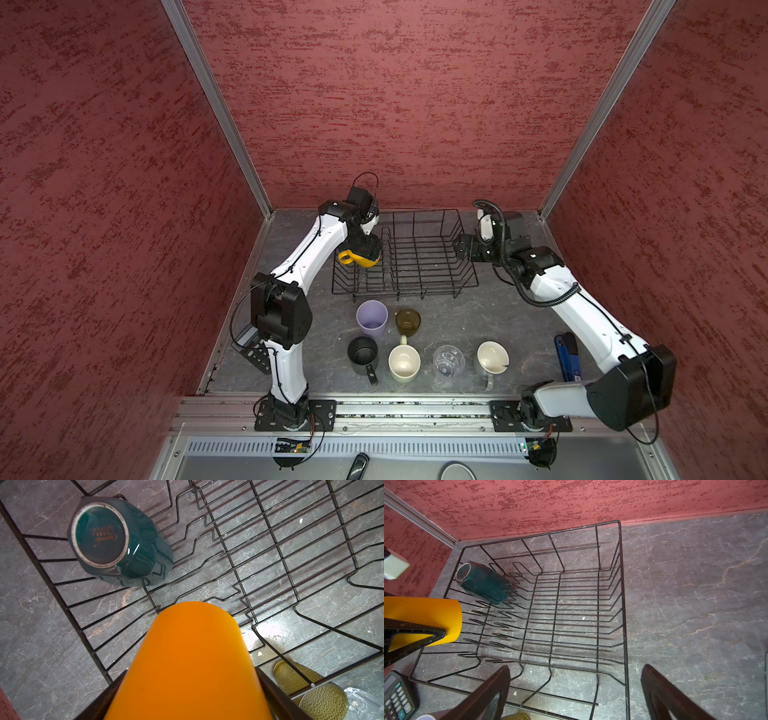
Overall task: Load cups into a dish rack
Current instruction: Place the cup upside down at the dish rack.
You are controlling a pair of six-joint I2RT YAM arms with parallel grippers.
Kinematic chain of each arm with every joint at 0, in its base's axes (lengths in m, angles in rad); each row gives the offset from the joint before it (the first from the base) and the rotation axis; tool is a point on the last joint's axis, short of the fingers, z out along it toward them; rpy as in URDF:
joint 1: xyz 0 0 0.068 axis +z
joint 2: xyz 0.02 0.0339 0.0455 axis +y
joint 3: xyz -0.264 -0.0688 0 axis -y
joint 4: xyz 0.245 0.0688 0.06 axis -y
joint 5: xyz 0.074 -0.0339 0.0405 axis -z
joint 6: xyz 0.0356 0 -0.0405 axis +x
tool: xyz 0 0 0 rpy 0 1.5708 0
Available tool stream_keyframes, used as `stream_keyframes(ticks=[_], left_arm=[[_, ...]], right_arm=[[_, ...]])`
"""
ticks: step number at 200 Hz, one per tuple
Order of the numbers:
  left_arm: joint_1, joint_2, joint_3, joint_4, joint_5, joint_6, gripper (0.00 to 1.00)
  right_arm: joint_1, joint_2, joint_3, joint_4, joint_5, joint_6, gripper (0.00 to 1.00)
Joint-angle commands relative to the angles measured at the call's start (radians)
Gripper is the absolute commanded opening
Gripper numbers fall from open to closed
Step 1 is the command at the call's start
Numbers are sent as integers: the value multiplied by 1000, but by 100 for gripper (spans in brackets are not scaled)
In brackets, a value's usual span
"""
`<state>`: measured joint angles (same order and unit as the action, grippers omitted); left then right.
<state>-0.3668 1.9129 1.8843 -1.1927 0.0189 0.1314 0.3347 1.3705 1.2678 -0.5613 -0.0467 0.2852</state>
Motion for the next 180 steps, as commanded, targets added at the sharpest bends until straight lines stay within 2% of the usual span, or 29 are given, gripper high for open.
stream_keyframes(ticks=[1, 97, 180], left_arm=[[8, 5, 6, 36, -8, -16, 0], [16, 77, 1, 18, -54, -29, 0], [15, 130, -8, 14, -94, -37, 7]], right_arm=[[-8, -32, -15, 21, -25, 20, 99], [-7, -33, -28, 29, -50, 34, 99], [-8, -26, -43, 39, -61, 42, 99]])
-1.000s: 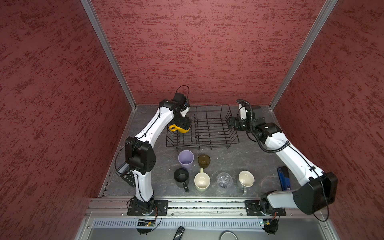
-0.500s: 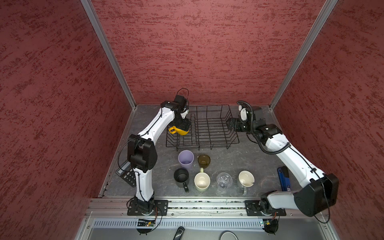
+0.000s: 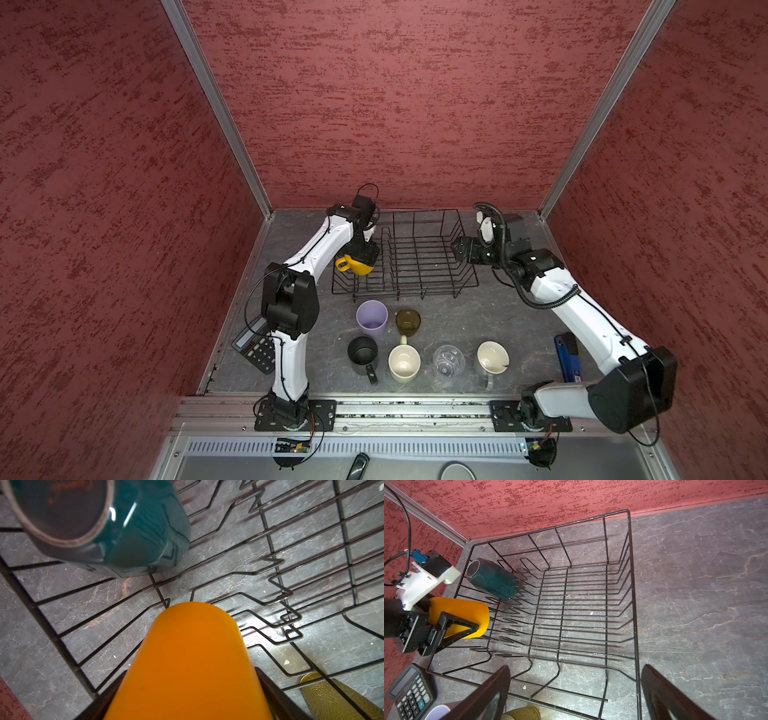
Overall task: Load cups into a dish rack
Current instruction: Place the cup upside down at the dish rack.
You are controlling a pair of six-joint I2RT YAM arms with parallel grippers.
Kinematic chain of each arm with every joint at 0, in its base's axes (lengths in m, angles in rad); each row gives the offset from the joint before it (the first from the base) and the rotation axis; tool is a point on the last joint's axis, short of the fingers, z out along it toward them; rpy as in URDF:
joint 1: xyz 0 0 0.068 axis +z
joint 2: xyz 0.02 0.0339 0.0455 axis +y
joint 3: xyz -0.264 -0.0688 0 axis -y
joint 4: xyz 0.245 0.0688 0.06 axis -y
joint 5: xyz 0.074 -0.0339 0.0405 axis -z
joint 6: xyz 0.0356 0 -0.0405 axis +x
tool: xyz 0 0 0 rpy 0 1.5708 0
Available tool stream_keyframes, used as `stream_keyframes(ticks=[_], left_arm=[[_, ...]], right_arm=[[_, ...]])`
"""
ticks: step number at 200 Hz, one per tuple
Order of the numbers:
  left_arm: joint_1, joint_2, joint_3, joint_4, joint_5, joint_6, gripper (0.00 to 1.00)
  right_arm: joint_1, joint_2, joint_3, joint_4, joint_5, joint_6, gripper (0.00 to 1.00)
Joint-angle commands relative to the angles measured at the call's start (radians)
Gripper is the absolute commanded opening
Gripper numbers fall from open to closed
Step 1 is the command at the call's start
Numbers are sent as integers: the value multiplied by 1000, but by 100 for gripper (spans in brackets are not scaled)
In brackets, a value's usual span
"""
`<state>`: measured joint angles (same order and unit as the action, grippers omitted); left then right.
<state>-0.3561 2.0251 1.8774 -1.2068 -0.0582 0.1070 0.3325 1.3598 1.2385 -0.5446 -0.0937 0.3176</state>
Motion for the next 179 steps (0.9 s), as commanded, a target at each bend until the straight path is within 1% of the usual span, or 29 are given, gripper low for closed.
stream_keyframes(ticks=[1, 34, 106, 132, 144, 158, 179], left_arm=[[5, 18, -2, 29, -17, -13, 7], [3, 37, -4, 34, -21, -16, 8], [0, 68, -8, 32, -34, -31, 21], [-6, 70, -3, 35, -17, -37, 26], [-11, 73, -2, 34, -30, -36, 29], [-16, 81, 0, 23, -49, -35, 30], [-16, 90, 7, 6, -36, -40, 30]], right_arm=[[-6, -15, -14, 22, -14, 10, 99], [-6, -17, -21, 25, -14, 9, 99], [-6, -13, -28, 28, -12, 8, 99], [-6, -11, -27, 28, -12, 8, 99], [-7, -10, -25, 25, -12, 6, 99], [-6, -11, -25, 25, -13, 6, 99], [-6, -13, -27, 24, -13, 6, 99]])
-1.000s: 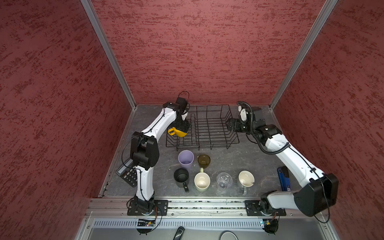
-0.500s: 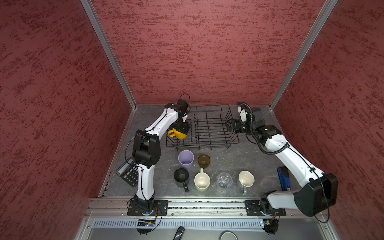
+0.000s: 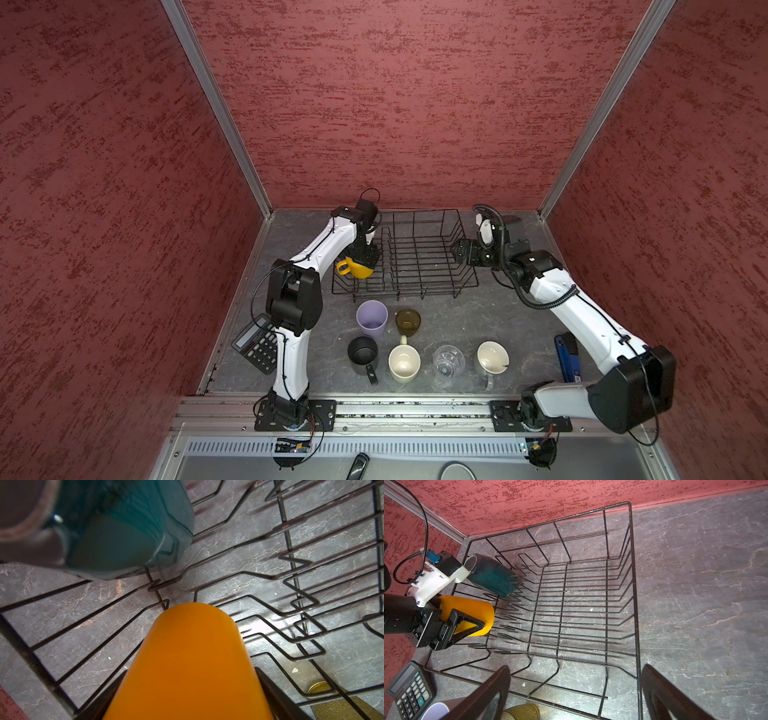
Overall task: Load cups into a dish rack
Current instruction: Place the cup upside down at the dish rack.
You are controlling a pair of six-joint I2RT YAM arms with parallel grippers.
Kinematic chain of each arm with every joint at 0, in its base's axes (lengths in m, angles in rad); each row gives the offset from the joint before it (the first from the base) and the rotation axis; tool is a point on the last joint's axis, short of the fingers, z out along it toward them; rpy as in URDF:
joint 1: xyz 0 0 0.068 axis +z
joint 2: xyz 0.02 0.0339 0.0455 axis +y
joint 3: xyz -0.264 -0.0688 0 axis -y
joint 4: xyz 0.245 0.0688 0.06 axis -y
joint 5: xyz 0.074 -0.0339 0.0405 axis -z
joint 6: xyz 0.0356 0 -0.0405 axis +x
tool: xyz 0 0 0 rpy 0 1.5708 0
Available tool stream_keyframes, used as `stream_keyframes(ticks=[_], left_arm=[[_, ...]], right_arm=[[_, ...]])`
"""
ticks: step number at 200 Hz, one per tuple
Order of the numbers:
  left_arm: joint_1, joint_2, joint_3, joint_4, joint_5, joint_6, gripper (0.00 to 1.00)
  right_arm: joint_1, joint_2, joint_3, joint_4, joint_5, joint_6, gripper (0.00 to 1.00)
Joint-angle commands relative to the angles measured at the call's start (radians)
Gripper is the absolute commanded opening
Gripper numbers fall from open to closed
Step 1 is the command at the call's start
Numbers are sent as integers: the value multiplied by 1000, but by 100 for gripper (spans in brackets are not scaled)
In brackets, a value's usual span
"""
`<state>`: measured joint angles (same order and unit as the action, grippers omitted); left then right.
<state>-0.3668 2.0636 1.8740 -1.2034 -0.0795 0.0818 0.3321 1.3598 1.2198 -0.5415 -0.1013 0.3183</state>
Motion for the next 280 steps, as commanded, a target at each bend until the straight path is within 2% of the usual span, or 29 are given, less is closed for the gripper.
stream_keyframes(ticks=[1, 31, 69, 139, 177, 255, 280], left_arm=[[-6, 52, 12, 2, -14, -15, 30], [-16, 68, 26, -16, -61, -26, 36], [-17, 85, 31, -24, -56, -65, 40], [-18, 92, 11, -10, -23, -149, 60], [-18, 89, -17, 14, 5, -173, 79], [-16, 92, -47, 31, 45, -192, 91], [-11, 95, -53, 35, 66, -190, 99]], right_arm=[[-5, -13, -8, 20, -5, 5, 99], [-5, -11, -8, 21, -8, 4, 99], [-5, -9, -8, 21, -8, 1, 99], [-5, -13, -11, 13, 1, -7, 99], [-5, -16, -14, 12, 0, -7, 99], [-6, -20, -20, 11, 1, -7, 99], [-5, -19, -23, 11, 2, -7, 99]])
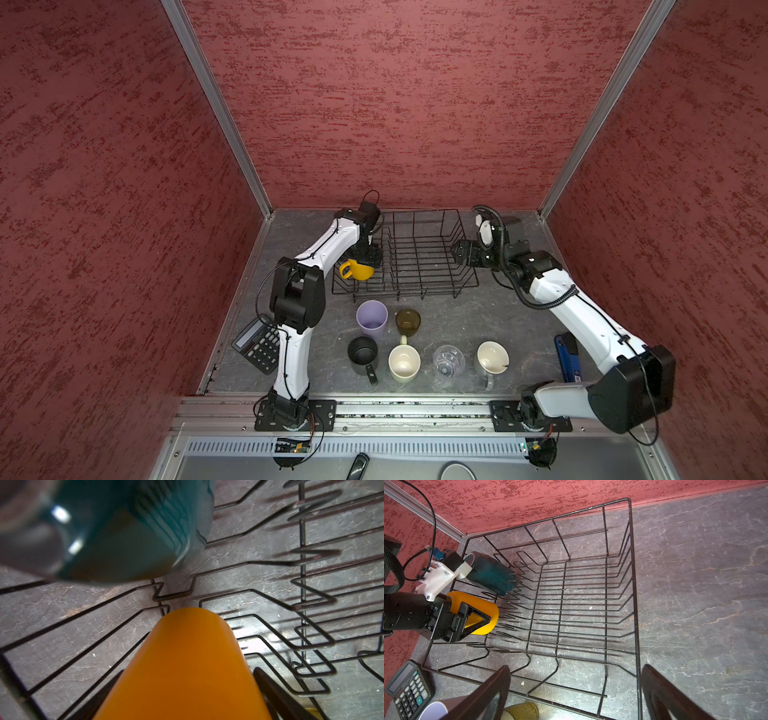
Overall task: Load cups into a dish rack
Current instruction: Place the cup upside down at the dish rack.
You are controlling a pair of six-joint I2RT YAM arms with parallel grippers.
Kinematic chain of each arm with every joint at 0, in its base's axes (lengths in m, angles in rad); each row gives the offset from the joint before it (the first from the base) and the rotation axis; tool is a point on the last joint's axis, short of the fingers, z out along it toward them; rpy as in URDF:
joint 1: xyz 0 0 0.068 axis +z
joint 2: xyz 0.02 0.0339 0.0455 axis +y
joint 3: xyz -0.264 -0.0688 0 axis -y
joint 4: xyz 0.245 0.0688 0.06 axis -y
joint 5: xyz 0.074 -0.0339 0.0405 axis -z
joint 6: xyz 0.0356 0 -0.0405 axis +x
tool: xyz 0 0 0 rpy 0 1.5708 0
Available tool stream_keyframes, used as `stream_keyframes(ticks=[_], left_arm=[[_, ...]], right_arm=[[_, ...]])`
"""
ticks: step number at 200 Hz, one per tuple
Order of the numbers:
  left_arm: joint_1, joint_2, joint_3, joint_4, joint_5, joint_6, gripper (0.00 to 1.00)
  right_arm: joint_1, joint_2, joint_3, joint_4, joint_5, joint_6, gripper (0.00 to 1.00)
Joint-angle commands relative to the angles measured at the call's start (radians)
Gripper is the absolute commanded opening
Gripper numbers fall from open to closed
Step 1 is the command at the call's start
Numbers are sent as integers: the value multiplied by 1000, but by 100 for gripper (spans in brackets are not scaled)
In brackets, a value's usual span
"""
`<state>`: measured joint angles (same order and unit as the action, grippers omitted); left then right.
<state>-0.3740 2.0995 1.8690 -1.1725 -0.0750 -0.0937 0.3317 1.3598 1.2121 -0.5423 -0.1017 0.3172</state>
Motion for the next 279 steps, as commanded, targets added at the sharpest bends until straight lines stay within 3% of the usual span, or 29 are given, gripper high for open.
stream_keyframes(ticks=[1, 279], left_arm=[[-4, 58, -47, 5, 63, -15, 99], [11, -245, -159, 134, 14, -44, 100]], right_arm=[[-5, -20, -16, 12, 2, -5, 99], [-6, -19, -9, 6, 3, -12, 99]])
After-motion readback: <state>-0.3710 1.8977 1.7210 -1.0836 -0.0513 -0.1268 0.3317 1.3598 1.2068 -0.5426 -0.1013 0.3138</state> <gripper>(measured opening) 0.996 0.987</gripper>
